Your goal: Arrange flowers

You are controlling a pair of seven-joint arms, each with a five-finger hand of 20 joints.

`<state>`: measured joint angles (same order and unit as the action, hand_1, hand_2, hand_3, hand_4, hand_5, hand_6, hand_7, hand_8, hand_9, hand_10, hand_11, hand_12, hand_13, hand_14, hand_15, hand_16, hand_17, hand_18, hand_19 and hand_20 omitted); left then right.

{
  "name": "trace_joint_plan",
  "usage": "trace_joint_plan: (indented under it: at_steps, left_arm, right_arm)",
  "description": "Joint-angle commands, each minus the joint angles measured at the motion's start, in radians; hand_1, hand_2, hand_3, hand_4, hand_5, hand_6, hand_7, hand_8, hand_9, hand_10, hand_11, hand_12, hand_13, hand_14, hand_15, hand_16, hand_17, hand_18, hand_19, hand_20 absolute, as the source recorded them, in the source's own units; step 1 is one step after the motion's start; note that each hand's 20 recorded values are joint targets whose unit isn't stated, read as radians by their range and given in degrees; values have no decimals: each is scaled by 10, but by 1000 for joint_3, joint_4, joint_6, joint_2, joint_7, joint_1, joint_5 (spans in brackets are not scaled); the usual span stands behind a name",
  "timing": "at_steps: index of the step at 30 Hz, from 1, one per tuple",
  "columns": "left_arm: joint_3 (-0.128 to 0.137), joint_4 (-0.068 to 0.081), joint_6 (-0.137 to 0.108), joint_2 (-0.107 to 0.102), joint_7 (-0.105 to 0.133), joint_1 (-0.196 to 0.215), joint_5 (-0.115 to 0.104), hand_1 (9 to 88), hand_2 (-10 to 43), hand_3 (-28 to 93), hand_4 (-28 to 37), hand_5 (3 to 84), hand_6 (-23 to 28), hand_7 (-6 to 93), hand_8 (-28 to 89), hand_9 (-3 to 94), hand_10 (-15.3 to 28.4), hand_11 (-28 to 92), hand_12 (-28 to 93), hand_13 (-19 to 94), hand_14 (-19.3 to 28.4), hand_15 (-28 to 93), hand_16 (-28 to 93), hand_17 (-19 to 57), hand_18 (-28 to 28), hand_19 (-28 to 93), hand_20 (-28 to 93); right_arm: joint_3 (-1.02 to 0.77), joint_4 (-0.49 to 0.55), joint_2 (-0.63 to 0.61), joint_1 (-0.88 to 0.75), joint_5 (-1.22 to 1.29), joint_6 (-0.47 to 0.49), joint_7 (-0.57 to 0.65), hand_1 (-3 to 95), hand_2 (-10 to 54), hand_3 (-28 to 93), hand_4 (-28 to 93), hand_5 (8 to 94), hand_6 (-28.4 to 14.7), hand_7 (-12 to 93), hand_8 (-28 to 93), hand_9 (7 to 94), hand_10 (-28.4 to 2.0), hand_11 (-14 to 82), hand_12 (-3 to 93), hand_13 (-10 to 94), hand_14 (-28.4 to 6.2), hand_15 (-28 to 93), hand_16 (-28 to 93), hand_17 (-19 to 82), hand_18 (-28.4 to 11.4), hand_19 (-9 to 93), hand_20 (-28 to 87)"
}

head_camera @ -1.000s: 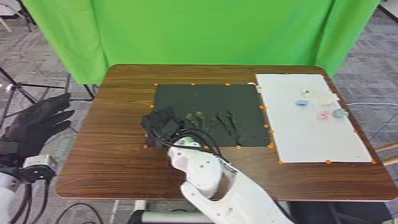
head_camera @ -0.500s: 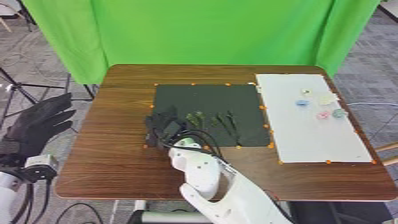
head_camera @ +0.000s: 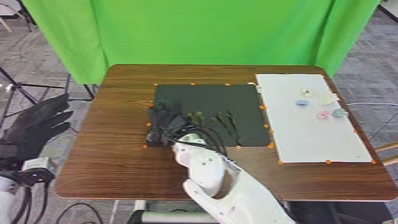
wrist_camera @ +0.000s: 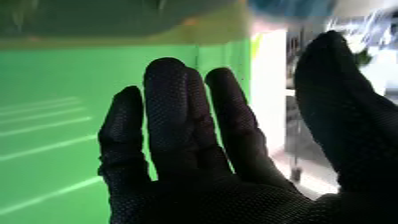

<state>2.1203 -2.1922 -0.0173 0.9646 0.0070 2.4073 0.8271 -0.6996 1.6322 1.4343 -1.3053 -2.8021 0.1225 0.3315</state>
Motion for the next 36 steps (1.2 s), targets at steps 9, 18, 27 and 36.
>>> trace_joint_plan:
  at_steps: [9,18,27,36]
  left_arm:
    - [11,-25,-16,94,49,69,7,230,-23,718,-283,246,15,241,-122,194,92,154,189,161,110,200,70,-101,180,374,109]
    - [6,-24,-12,102,54,71,11,232,-24,715,-282,246,18,238,-117,194,92,156,189,160,111,203,70,-101,180,377,106]
    - [5,-23,-15,108,61,77,10,232,-24,713,-282,247,19,236,-116,194,92,157,189,158,112,207,68,-102,180,378,104]
    - [5,-23,-12,104,55,69,12,235,-25,709,-279,249,21,235,-115,192,93,163,188,158,112,210,67,-102,180,380,103]
  right_arm:
    - [-312,22,-389,11,148,-138,128,282,-95,882,-282,310,-65,431,-179,346,-164,368,269,409,-110,589,154,125,-201,684,455]
    - [-451,-9,-552,-93,130,-115,201,294,-95,894,-282,322,-56,433,-179,362,-155,378,281,415,-104,607,183,127,-197,682,440]
    - [-638,35,-625,-231,193,1,119,285,-95,878,-282,355,-48,437,-182,395,-145,427,287,441,-98,653,184,123,-195,690,447]
    - [-677,8,-637,-266,196,38,74,272,-95,875,-283,362,-34,448,-184,419,-125,429,290,457,-78,602,182,115,-192,667,444]
